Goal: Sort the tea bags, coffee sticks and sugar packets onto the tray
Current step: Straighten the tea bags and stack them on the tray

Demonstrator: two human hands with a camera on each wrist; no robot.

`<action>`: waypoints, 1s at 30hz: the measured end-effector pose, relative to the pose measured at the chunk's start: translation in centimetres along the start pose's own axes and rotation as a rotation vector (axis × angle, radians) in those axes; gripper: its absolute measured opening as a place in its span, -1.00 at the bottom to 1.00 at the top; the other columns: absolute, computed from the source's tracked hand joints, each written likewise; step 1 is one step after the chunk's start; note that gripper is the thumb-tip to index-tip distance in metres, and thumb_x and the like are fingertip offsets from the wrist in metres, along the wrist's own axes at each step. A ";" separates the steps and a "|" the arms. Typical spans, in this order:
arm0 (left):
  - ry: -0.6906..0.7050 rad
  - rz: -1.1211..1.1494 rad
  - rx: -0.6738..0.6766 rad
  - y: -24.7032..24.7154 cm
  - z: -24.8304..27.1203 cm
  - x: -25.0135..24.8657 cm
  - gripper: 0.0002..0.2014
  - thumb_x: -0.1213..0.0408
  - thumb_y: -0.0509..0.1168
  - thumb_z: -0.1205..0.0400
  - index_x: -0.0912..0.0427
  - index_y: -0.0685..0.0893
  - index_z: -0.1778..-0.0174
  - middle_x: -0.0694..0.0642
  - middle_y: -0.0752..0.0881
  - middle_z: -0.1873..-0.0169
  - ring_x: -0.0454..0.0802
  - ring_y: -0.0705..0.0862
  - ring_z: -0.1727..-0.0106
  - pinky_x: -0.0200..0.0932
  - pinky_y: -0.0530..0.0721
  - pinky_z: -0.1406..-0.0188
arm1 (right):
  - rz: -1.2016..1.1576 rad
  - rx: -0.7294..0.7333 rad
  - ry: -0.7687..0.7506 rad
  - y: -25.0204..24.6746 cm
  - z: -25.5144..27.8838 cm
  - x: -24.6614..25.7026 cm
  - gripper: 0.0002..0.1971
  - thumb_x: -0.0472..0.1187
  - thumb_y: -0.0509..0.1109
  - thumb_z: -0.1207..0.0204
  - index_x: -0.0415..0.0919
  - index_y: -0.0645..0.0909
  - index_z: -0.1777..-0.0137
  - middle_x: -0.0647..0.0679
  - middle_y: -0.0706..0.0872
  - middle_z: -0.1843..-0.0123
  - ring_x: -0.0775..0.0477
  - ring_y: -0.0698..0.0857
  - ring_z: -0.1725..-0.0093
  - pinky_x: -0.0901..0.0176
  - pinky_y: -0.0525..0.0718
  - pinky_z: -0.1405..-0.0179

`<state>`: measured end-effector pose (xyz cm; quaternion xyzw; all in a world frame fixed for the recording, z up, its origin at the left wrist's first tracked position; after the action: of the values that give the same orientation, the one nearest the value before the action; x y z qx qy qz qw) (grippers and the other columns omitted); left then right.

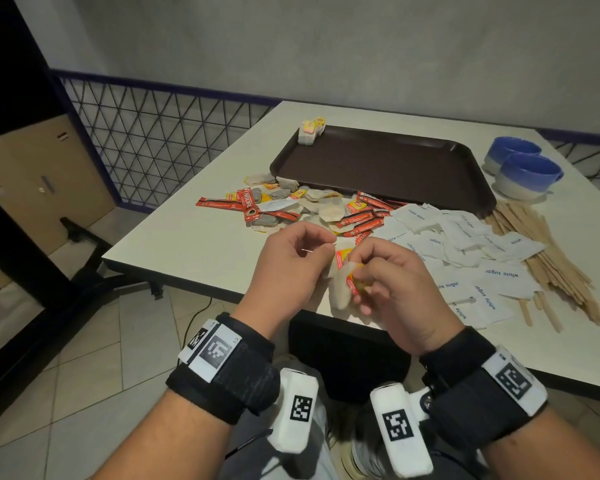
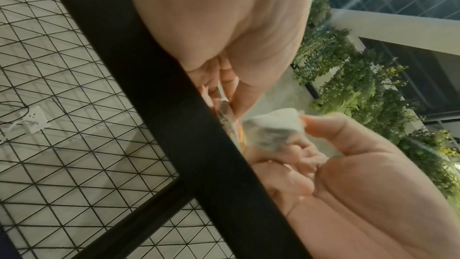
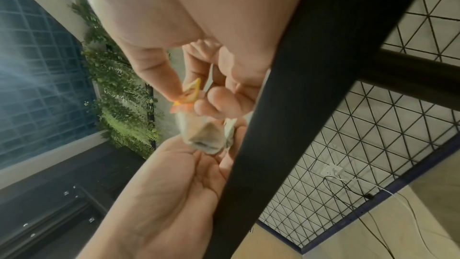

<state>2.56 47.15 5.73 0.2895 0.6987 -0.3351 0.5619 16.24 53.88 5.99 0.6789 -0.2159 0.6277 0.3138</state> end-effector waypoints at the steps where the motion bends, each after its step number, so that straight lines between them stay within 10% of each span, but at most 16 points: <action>1: 0.005 -0.008 0.015 0.1 0.1 -0.1 -0.87 0.33 0.43 -0.70 -0.02 0.80 0.06 0.02 0.79 0.10 -0.04 0.72 0.08 -0.16 0.68 0.17 | 0.006 -0.034 -0.002 -0.1 -0.1 -0.2 -0.98 -0.40 0.36 -0.45 -0.35 0.59 0.18 -0.27 0.55 0.37 -0.12 0.45 0.49 0.11 0.32 0.50; 5: -0.006 0.024 0.042 0.0 0.3 -0.4 -0.91 0.30 0.44 -0.71 0.01 0.81 0.04 0.05 0.80 0.10 -0.16 0.69 0.19 -0.32 0.62 0.33 | 0.046 -0.122 -0.021 -0.5 -0.5 -0.3 -0.88 -0.43 0.36 -0.63 -0.30 0.68 0.11 -0.34 0.56 0.40 -0.15 0.42 0.54 0.07 0.40 0.49; 11: -0.026 0.021 -0.006 -0.1 0.0 -0.3 -0.88 0.35 0.44 -0.69 0.01 0.81 0.03 -0.02 0.78 0.12 -0.15 0.71 0.09 -0.35 0.61 0.22 | 0.014 0.015 0.007 0.5 0.2 0.5 -0.92 -0.38 0.28 -0.30 -0.36 0.59 0.24 -0.36 0.60 0.33 -0.16 0.51 0.49 0.17 0.32 0.56; 16: -0.050 0.055 -0.008 -0.4 -0.5 0.0 -0.90 0.35 0.47 -0.66 0.03 0.83 0.03 0.06 0.83 0.06 -0.02 0.77 -0.02 -0.04 0.74 -0.02 | 0.122 0.087 -0.030 2.2 0.3 1.9 -0.93 -0.38 0.33 -0.38 -0.37 0.63 0.22 -0.34 0.68 0.31 -0.15 0.58 0.51 0.25 0.39 0.64; 30: -0.225 0.451 0.038 -0.9 -0.8 0.7 -0.85 0.31 0.30 -0.76 0.23 0.79 -0.02 0.15 0.72 0.07 0.04 0.74 0.02 -0.10 0.76 0.23 | 0.265 -0.201 0.058 0.7 -1.7 2.5 -0.89 -0.41 0.37 -0.65 -0.29 0.73 -0.05 -0.35 0.78 0.32 -0.19 0.70 0.43 -0.12 0.80 0.38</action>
<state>1.28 47.23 5.33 0.4095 0.5432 -0.2446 0.6910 14.87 54.81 8.55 0.5914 -0.3560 0.6582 0.3005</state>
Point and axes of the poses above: each hand's wrist, its own z-axis away from the middle knuckle, its own y-axis out of the palm, x = y × z, the point moved 5 cm from there along -z, towards the middle knuckle
